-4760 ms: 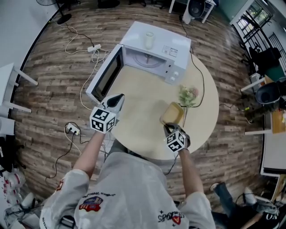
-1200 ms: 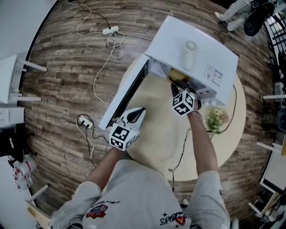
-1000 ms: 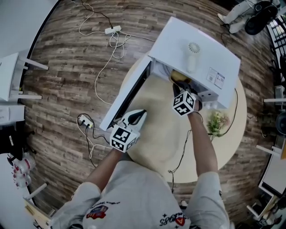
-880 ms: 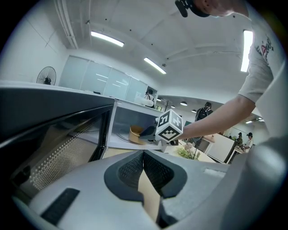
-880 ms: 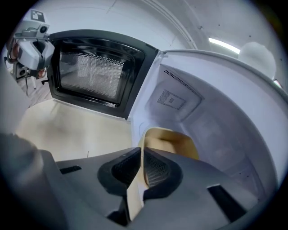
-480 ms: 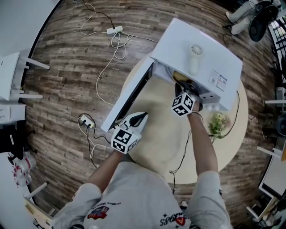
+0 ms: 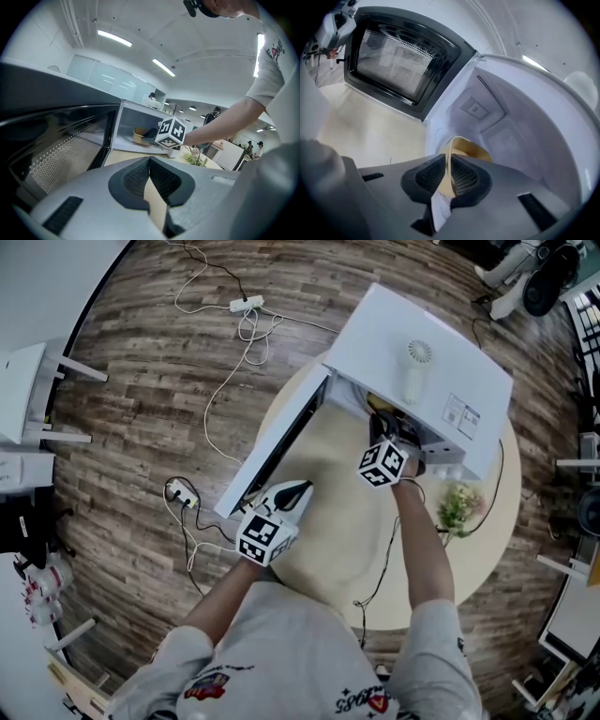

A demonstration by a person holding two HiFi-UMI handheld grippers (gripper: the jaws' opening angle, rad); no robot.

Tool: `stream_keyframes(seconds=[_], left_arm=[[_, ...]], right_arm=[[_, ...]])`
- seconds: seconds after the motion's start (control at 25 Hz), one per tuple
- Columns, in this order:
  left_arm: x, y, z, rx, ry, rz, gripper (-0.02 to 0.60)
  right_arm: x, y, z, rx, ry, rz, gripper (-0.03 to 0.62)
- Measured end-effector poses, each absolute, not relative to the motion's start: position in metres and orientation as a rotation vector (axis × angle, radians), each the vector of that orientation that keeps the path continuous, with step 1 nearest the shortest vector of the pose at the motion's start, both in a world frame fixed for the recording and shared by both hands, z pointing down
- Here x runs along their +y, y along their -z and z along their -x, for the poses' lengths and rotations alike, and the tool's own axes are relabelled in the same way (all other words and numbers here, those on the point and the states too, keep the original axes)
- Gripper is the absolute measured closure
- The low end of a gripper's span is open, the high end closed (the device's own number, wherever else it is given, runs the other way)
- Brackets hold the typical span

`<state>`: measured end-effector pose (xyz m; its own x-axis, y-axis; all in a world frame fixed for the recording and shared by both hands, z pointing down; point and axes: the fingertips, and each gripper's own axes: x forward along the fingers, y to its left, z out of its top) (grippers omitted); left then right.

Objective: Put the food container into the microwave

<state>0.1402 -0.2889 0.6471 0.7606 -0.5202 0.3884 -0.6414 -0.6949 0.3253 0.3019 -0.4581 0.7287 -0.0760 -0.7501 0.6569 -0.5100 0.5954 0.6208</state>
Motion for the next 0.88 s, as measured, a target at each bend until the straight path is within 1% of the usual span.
stream_keyframes(seconds=[0.88], left_arm=[[-0.2882, -0.6513, -0.1349, -0.871, -0.379, -2.496, 0.577]], right_arm=[[-0.4690, -0.7385, -0.3104, -1.709, 0.269, -1.029, 0.549]])
